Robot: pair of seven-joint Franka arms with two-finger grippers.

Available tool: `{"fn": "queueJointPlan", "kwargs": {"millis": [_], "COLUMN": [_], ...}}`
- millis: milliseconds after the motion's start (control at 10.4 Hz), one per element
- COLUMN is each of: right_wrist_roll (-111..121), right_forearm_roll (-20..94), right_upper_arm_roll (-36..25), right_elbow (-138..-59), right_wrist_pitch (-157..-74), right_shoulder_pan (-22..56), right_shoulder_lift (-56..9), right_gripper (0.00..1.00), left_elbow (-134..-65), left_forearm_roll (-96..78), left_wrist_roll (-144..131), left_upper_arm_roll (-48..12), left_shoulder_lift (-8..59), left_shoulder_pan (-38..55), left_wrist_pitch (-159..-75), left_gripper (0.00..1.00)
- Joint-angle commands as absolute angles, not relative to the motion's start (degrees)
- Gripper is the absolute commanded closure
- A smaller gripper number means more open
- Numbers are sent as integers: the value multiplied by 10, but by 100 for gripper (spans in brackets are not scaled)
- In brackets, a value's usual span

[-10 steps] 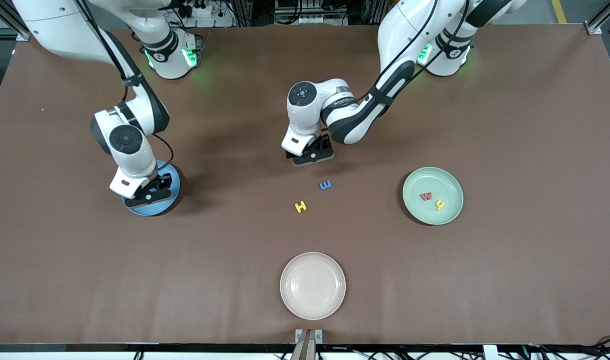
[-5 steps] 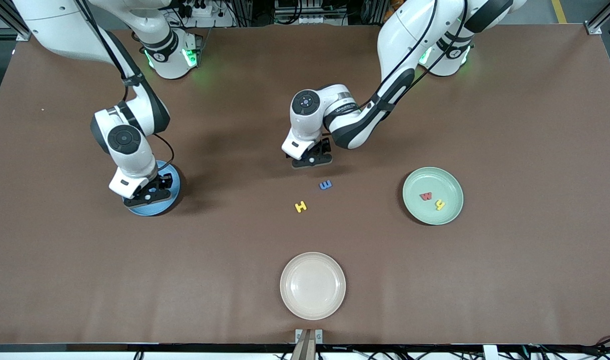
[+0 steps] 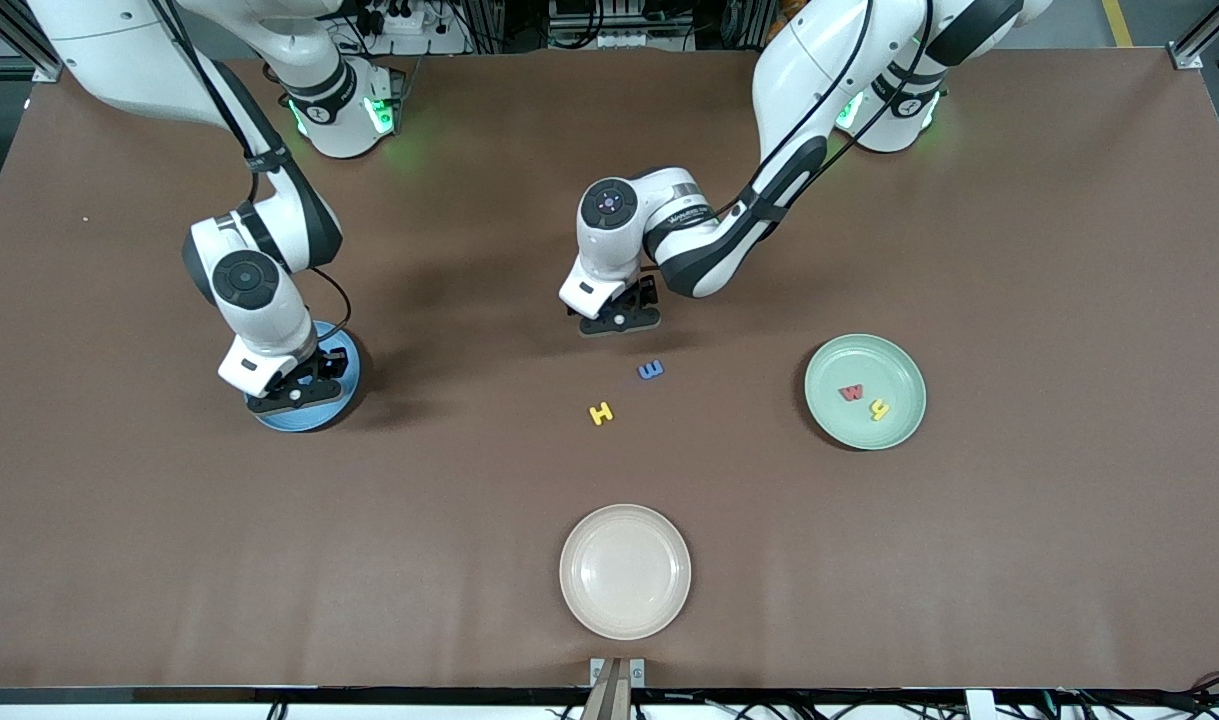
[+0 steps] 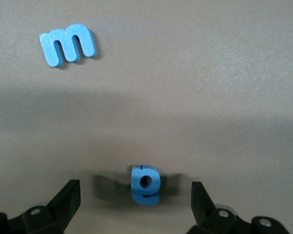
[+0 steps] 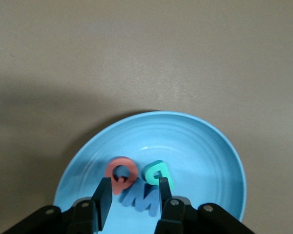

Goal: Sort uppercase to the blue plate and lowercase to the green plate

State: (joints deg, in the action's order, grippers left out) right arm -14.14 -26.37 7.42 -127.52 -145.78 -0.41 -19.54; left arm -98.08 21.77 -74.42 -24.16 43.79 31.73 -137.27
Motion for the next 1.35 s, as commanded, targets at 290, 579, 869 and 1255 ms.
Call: {"fn": "queueJointPlan", "kwargs": {"millis": [290, 579, 869, 1255], "right_wrist_roll": [-114, -95, -95, -105], "right_forearm_roll": [-149, -108, 24, 159], "right_upper_arm_roll": [79, 79, 95, 129], "right_elbow": [-1274, -1273, -1256, -1228], "right_wrist_pitch": [-1458, -1457, -1456, -1457], "right_shoulder_pan": [9, 11, 30, 45], "right_shoulder_lift": [-180, -179, -179, -182], "right_gripper": [53, 55, 55, 51], "left_elbow": [-969, -969, -969, -972], "left_forearm_roll": [203, 203, 202, 202], "left_wrist_roll": [-733, -736, -737, -763], "left_upper_arm_roll": [-238, -238, -238, -237], "left_shoulder_lift": [452, 452, 447, 391], "left_shoulder_pan": [323, 323, 319, 260], "left_wrist_pitch": [-1375, -1375, -1373, -1299], "left_gripper": [99, 100, 100, 100]}}
